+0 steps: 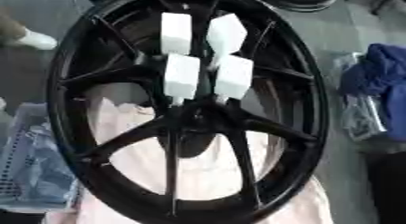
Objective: Pull the pin out of the wheel hub.
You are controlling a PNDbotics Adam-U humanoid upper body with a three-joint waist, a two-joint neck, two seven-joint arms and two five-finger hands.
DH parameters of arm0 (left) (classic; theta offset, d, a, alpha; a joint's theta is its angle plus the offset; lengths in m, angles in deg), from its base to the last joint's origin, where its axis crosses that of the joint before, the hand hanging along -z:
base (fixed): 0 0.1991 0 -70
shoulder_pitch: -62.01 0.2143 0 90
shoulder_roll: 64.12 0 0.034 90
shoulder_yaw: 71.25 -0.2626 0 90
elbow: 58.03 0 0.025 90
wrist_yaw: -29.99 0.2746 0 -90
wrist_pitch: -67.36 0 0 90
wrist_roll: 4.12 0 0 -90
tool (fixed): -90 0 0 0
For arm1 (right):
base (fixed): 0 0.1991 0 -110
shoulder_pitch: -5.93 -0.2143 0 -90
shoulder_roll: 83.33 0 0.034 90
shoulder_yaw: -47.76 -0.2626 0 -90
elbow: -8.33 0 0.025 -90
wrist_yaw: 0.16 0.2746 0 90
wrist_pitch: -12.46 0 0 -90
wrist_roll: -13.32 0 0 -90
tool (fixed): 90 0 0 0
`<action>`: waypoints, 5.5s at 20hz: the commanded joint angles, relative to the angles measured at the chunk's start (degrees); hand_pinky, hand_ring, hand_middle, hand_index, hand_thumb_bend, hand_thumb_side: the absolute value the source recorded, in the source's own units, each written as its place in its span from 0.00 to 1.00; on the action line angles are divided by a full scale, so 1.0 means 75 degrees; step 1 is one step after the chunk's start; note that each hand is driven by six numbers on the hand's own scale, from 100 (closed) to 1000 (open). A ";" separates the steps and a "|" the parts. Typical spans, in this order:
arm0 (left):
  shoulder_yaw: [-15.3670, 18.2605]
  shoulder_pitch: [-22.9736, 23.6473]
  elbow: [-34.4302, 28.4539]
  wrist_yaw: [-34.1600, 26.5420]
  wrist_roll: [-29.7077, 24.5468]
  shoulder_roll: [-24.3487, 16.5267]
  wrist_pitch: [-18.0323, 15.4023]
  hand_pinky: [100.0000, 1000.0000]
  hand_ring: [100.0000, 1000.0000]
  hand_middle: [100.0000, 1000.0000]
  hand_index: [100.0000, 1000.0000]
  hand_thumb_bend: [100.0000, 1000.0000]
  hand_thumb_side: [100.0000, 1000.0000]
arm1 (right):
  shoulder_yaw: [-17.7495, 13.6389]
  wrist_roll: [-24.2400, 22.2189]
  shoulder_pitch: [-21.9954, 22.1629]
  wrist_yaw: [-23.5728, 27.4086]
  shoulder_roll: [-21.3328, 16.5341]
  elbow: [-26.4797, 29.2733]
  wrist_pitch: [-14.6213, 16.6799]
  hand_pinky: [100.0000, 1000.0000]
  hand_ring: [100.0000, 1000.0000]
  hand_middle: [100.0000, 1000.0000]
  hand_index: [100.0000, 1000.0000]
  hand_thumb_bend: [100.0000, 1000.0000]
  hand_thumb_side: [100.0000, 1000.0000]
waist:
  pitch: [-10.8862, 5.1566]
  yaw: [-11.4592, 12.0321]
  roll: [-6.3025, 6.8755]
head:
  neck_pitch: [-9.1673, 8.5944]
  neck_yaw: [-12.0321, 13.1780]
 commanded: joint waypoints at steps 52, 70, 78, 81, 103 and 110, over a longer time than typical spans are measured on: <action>0.0015 -0.0194 -0.0156 -0.0011 -0.0220 -0.0003 0.0039 0.85 0.68 0.61 0.70 0.00 0.71 | 0.1169 -0.1489 0.0483 -0.0401 -0.0214 0.0048 0.1177 0.70 0.81 0.73 0.81 0.18 0.00 | -0.0032 0.0247 -0.0229 | -0.0249 -0.0224; -0.0003 -0.0237 -0.0156 0.0006 -0.0245 0.0040 0.0047 0.86 0.68 0.61 0.70 0.00 0.72 | 0.1336 -0.1343 0.0170 -0.0460 -0.0023 0.0048 0.1122 0.69 0.81 0.75 0.82 0.19 0.00 | 0.0108 0.0381 -0.0302 | -0.0308 -0.0338; -0.0007 -0.0255 -0.0156 0.0024 -0.0249 0.0052 0.0050 0.86 0.68 0.61 0.70 0.00 0.72 | 0.1448 -0.1430 0.0088 -0.0428 0.0058 0.0048 0.1177 0.69 0.81 0.75 0.82 0.19 0.00 | 0.0180 0.0419 -0.0347 | -0.0300 -0.0354; -0.0020 -0.0265 -0.0156 0.0030 -0.0258 0.0066 0.0062 0.86 0.68 0.61 0.70 0.00 0.72 | 0.1478 -0.1410 0.0063 -0.0445 0.0093 0.0048 0.1171 0.69 0.81 0.75 0.82 0.19 0.00 | 0.0212 0.0445 -0.0367 | -0.0302 -0.0370; -0.0037 -0.0278 -0.0156 0.0093 -0.0292 0.0108 0.0088 0.86 0.68 0.61 0.70 0.00 0.73 | 0.1617 -0.1385 0.0053 -0.0573 0.0248 0.0048 0.0991 0.68 0.80 0.74 0.81 0.20 0.00 | 0.0422 0.0563 -0.0474 | -0.0363 -0.0431; -0.0055 -0.0298 -0.0156 0.0102 -0.0312 0.0116 0.0092 0.86 0.68 0.61 0.70 0.00 0.73 | 0.1673 -0.1577 0.0061 -0.0607 0.0276 0.0048 0.0935 0.68 0.80 0.68 0.78 0.19 0.00 | 0.0454 0.0563 -0.0482 | -0.0373 -0.0445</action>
